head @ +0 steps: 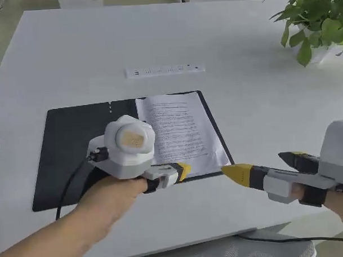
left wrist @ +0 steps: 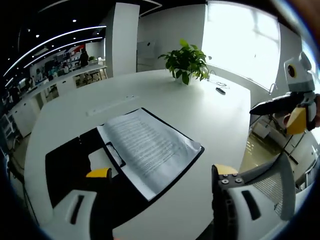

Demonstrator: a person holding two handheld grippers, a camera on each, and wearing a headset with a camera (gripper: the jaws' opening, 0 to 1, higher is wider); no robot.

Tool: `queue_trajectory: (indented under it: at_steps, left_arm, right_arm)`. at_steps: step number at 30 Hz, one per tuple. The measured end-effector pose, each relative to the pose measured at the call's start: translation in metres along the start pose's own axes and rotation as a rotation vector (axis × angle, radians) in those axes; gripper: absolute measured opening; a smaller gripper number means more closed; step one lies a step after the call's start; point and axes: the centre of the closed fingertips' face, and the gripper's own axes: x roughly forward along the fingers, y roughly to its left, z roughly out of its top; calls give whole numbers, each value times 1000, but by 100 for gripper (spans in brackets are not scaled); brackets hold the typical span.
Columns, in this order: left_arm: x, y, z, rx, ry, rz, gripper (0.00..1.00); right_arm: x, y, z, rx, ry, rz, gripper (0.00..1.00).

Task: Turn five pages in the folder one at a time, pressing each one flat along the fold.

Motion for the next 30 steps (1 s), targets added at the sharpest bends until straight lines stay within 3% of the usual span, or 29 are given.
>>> queue_trajectory:
  at_steps: [4, 10, 16, 19, 30]
  left_arm:
    - [25, -6, -1, 55, 11, 0, 79]
    - [55, -14, 0, 74, 9, -8, 78]
    - [86, -16, -4, 76, 16, -3, 77]
    - [97, -17, -4, 81, 8, 1, 75]
    - [131, -22, -19, 97, 52, 17, 69]
  right_arm:
    - [3, -7, 1, 9, -13, -6, 93]
    - [11, -22, 5, 42, -65, -17, 90]
    - [21, -35, -1, 61, -60, -22, 89]
    - [25, -40, -5, 72, -62, -24, 89]
    - [41, -54, -15, 120, -71, -33, 87]
